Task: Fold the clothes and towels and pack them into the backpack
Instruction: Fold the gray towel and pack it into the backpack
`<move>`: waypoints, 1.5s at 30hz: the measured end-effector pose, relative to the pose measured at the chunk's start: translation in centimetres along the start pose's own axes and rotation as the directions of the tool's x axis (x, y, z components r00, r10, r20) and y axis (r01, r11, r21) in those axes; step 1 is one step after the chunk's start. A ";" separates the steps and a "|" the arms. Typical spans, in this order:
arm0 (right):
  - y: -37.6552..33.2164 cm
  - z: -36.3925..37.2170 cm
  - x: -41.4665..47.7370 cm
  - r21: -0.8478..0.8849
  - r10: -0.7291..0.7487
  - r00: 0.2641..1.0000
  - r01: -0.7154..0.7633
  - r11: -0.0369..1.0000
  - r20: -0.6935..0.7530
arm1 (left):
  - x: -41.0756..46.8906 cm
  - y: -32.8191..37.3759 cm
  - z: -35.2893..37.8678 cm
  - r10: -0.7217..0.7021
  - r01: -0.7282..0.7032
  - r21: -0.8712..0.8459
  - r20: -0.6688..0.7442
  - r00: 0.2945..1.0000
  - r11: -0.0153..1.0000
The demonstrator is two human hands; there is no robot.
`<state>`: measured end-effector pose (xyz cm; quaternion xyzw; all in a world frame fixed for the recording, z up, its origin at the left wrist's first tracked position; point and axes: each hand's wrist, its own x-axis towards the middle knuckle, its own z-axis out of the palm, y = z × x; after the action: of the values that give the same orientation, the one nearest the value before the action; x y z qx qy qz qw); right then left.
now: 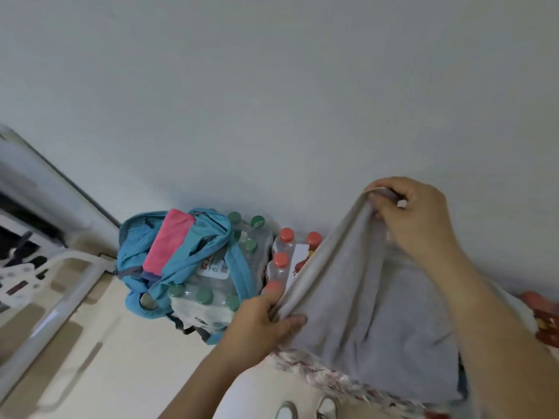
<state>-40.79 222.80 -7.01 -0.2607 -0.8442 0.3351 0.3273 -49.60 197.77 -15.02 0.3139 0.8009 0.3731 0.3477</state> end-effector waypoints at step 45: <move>-0.1 11.6 -15.3 -0.517 0.264 0.903 -0.056 0.854 0.338 | 0.6 -9.4 -5.3 0.285 -0.176 0.760 -0.013 0.958 0.626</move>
<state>-39.30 208.06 -19.20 -0.3331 -0.9247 0.1794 0.0417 -56.35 191.30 -20.31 0.5039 0.8570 0.0702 0.0822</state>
